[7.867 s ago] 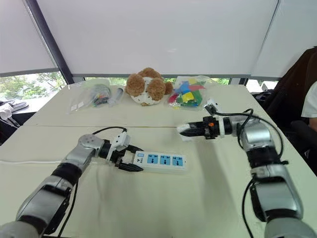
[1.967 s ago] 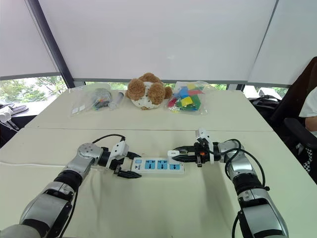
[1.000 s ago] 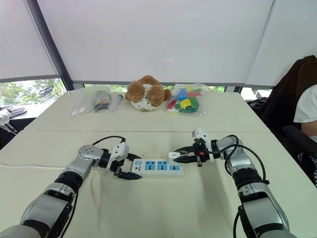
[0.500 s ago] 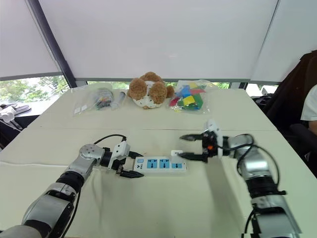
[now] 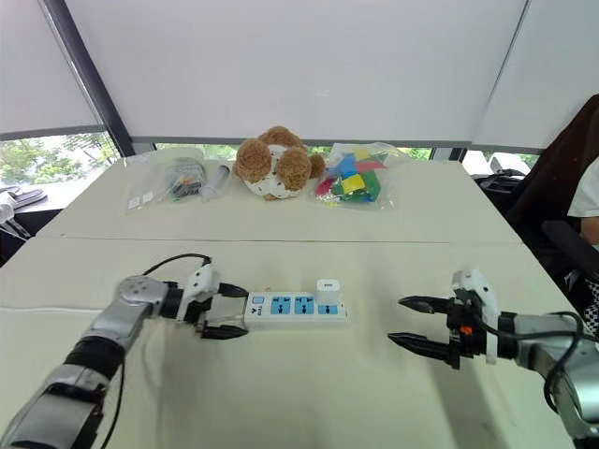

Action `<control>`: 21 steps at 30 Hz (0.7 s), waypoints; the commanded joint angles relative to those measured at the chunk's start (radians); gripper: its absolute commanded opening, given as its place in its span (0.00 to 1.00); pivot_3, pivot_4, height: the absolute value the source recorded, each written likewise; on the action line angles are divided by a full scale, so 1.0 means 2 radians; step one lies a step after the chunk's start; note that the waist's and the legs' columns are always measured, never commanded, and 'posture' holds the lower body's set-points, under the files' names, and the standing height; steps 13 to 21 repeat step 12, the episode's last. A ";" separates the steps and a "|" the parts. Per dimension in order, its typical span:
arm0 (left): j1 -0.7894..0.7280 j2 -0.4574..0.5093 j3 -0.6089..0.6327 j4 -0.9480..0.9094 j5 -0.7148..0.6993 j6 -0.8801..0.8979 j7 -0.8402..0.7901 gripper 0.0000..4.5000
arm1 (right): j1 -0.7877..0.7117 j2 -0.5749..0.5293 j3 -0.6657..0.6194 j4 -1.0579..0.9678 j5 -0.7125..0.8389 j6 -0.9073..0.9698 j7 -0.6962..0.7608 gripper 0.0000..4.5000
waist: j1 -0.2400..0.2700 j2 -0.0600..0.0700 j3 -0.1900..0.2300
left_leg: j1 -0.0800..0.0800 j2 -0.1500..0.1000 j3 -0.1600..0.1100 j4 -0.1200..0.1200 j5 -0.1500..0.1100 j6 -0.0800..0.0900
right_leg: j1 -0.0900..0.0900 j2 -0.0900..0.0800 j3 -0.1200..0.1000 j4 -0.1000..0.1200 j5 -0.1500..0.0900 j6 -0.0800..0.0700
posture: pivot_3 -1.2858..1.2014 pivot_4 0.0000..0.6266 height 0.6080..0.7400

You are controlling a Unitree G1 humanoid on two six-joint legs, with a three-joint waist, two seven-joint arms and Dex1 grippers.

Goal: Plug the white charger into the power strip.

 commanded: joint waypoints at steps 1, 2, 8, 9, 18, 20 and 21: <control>0.038 0.055 0.052 -0.101 -0.042 0.078 0.011 0.99 | 0.027 0.011 -0.025 -0.029 0.020 0.014 -0.030 0.85 | -0.001 0.000 0.001 | 0.000 0.000 0.000 0.000 0.000 0.000 | 0.000 0.000 0.000 0.000 0.000 0.000 | 0.52 0.24 0.99; 0.053 0.067 0.065 -0.122 -0.053 0.103 0.021 0.99 | 0.030 0.009 -0.028 -0.028 0.024 0.021 -0.034 0.85 | -0.001 0.000 0.002 | 0.000 0.000 0.000 0.000 0.000 0.000 | 0.000 0.000 0.000 0.000 0.000 0.000 | 0.52 0.24 0.99; 0.140 0.077 0.151 -0.229 -0.106 0.215 0.123 0.99 | 0.034 -0.001 -0.051 -0.018 0.044 0.081 -0.073 0.85 | 0.002 0.000 0.003 | 0.000 0.000 0.001 0.001 0.000 0.000 | 0.001 -0.001 0.000 -0.001 0.000 0.000 | 0.52 0.24 0.99; 0.150 0.071 0.156 -0.241 -0.111 0.223 0.136 0.99 | 0.033 0.000 -0.051 -0.015 0.045 0.086 -0.078 0.85 | 0.003 0.000 0.003 | 0.000 0.000 0.001 0.001 0.000 0.000 | 0.001 -0.001 0.000 -0.001 0.000 0.000 | 0.52 0.24 0.99; 0.166 0.048 0.152 -0.242 -0.100 0.201 0.169 0.99 | 0.015 0.005 -0.034 0.010 0.031 0.085 -0.090 0.85 | 0.003 0.000 0.003 | 0.000 0.000 0.001 0.001 0.000 0.000 | 0.001 -0.001 0.000 -0.001 0.000 -0.001 | 0.52 0.24 0.99; 0.166 0.048 0.152 -0.242 -0.100 0.201 0.169 0.99 | 0.015 0.005 -0.034 0.010 0.031 0.085 -0.090 0.85 | 0.003 0.000 0.003 | 0.000 0.000 0.001 0.001 0.000 0.000 | 0.001 -0.001 0.000 -0.001 0.000 -0.001 | 0.52 0.24 0.99; 0.166 0.048 0.152 -0.242 -0.100 0.201 0.169 0.99 | 0.015 0.005 -0.034 0.010 0.031 0.085 -0.090 0.85 | 0.003 0.000 0.003 | 0.000 0.000 0.001 0.001 0.000 0.000 | 0.001 -0.001 0.000 -0.001 0.000 -0.001 | 0.52 0.24 0.99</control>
